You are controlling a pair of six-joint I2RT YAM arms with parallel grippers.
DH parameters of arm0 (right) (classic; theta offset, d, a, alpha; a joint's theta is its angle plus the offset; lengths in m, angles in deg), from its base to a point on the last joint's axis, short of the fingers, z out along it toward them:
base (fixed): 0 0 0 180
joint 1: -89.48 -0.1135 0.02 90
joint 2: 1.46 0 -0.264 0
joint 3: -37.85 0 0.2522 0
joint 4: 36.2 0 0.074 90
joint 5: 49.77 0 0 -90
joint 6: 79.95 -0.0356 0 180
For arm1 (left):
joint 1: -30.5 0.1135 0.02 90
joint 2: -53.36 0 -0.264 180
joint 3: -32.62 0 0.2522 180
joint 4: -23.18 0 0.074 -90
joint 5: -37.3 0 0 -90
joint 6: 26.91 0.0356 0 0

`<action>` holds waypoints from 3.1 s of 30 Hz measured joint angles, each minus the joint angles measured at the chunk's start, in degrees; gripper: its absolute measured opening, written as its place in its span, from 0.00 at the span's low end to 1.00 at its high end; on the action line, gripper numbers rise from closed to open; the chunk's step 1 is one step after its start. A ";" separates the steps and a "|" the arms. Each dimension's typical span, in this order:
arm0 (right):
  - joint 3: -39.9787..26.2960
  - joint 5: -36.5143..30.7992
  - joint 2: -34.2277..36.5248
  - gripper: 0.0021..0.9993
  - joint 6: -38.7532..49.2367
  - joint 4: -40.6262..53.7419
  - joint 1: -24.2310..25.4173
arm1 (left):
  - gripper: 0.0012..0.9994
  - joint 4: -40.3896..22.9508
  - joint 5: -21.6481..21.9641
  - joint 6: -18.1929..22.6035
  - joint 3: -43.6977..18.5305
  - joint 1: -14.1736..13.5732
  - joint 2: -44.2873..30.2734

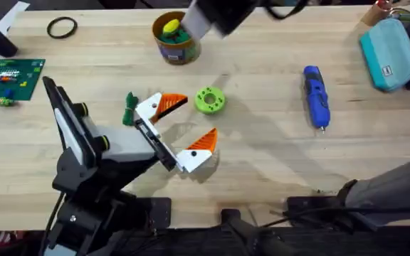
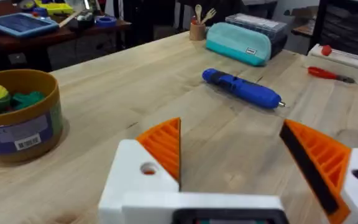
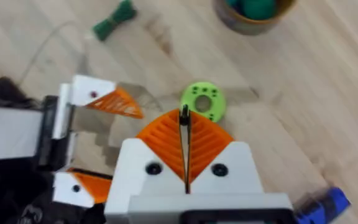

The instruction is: Pick up the gripper from the table and insert it into the empty holder that is missing its gripper. Then pick up a screw, insert it into the mounting hole, and use the screwdriver to tighten it. Finally, clean up the table by picking up the vegetable and placing it into the bucket.

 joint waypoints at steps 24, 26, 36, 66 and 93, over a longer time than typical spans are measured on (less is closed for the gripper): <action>0.00 9.60 7.88 0.00 5.56 0.02 -11.29 | 0.98 0.00 0.00 0.00 0.00 0.00 0.00; 0.00 9.66 8.59 0.00 5.65 0.04 -11.30 | 0.98 0.00 0.00 0.00 0.00 0.00 0.01; 0.00 9.69 9.34 0.00 6.41 0.66 -10.87 | 0.98 0.00 0.00 -0.01 0.00 0.00 -0.02; 0.00 9.67 9.73 0.00 7.58 0.26 -10.47 | 0.98 0.00 0.00 -0.01 0.00 0.00 -0.02; 0.00 9.67 10.80 0.00 9.19 1.34 -10.42 | 0.98 0.00 0.00 -0.01 0.00 0.00 -0.01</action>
